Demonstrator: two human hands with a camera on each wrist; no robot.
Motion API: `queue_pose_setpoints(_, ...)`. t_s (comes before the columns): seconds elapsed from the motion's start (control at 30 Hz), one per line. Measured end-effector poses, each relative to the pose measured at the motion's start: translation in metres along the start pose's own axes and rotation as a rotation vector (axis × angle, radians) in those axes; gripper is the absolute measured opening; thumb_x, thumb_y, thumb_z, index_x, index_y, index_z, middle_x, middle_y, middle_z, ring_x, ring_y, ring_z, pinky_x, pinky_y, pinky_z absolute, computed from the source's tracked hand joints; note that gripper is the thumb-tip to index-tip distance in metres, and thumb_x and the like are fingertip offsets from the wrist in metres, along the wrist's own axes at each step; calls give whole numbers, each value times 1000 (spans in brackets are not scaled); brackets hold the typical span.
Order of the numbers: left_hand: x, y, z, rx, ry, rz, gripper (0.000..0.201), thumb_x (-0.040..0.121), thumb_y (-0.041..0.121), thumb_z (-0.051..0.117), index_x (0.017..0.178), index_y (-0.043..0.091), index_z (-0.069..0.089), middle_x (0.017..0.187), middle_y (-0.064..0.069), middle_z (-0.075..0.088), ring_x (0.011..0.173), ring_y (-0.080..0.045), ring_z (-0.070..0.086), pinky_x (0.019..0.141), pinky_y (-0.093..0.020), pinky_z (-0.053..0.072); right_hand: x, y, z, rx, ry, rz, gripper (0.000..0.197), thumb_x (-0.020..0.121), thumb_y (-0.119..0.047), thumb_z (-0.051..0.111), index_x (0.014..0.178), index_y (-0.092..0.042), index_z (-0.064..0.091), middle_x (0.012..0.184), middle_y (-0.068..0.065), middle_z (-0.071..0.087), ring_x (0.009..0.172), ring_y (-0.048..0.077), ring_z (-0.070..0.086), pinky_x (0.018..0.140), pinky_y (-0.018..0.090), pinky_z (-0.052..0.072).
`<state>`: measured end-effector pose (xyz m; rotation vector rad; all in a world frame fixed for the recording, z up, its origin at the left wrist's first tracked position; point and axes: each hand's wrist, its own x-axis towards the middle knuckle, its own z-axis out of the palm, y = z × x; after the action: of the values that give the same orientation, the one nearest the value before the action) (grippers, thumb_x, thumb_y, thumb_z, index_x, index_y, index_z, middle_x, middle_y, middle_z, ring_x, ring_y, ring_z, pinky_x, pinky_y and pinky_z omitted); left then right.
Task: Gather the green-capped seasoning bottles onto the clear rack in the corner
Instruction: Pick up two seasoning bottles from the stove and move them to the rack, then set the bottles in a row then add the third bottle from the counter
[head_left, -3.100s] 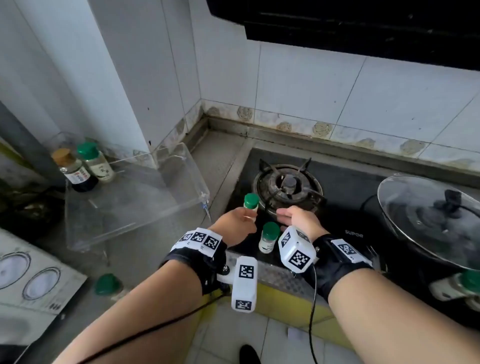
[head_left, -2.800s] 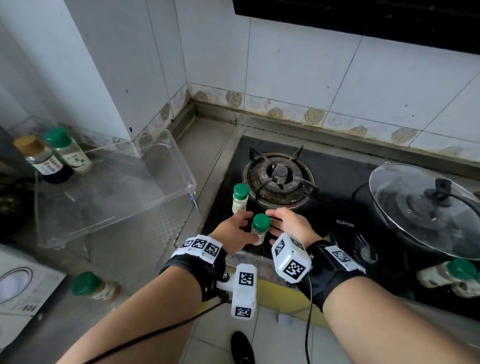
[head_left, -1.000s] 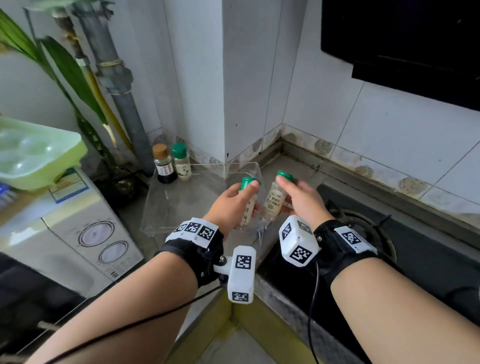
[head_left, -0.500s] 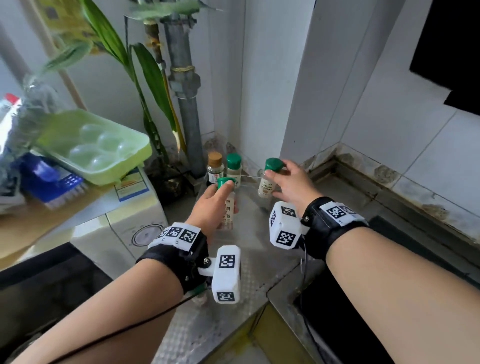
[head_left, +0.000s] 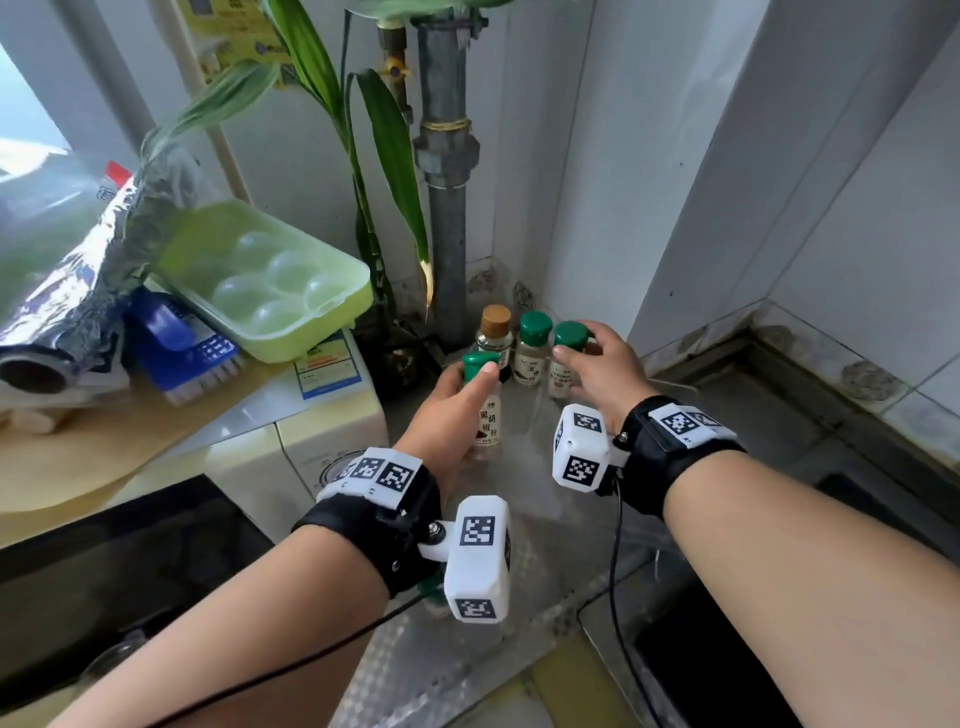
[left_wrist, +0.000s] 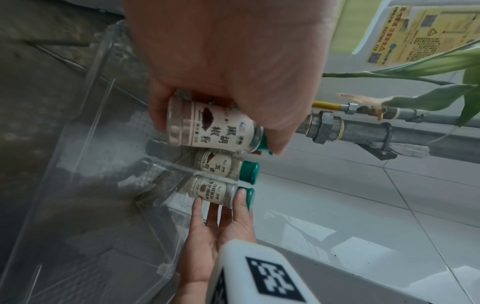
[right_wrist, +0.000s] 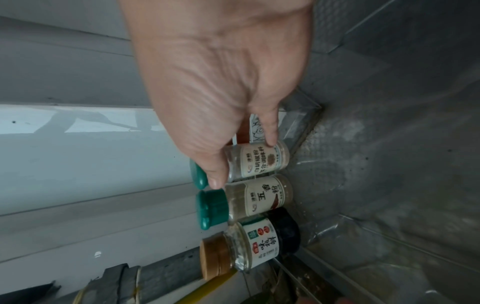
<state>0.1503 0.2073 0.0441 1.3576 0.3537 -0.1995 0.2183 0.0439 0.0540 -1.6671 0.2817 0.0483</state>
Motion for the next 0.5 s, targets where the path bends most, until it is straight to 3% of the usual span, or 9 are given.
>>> queue_pose_setpoints(0.23,0,-3,-5,0,0,-15,45,83,51,59,126,39,54,115,-5,67,103,-28,66,69,-39,56,3,5,1,54,-7,3,42,86,-10,65,125,-22,58,102,-7,61,109,28,63,88,51,55)
queue_pose_setpoints(0.4,3,-3,-2,-21,-36,-30,48,78,54,62,124,41,55,120,-5,67,108,-31,65,79,-48,56,3,10,-6,-3,-9,-4,68,77,-16,74,136,-33,44,125,-1,53,117,25,55,97,47,50)
queue_pose_setpoints(0.5,4,-3,5,-45,-76,-42,48,77,53,62,123,41,55,120,-6,68,109,-32,65,86,-51,54,-7,9,-10,-5,103,-36,62,76,-26,75,128,-26,42,117,2,54,107,22,57,93,40,50)
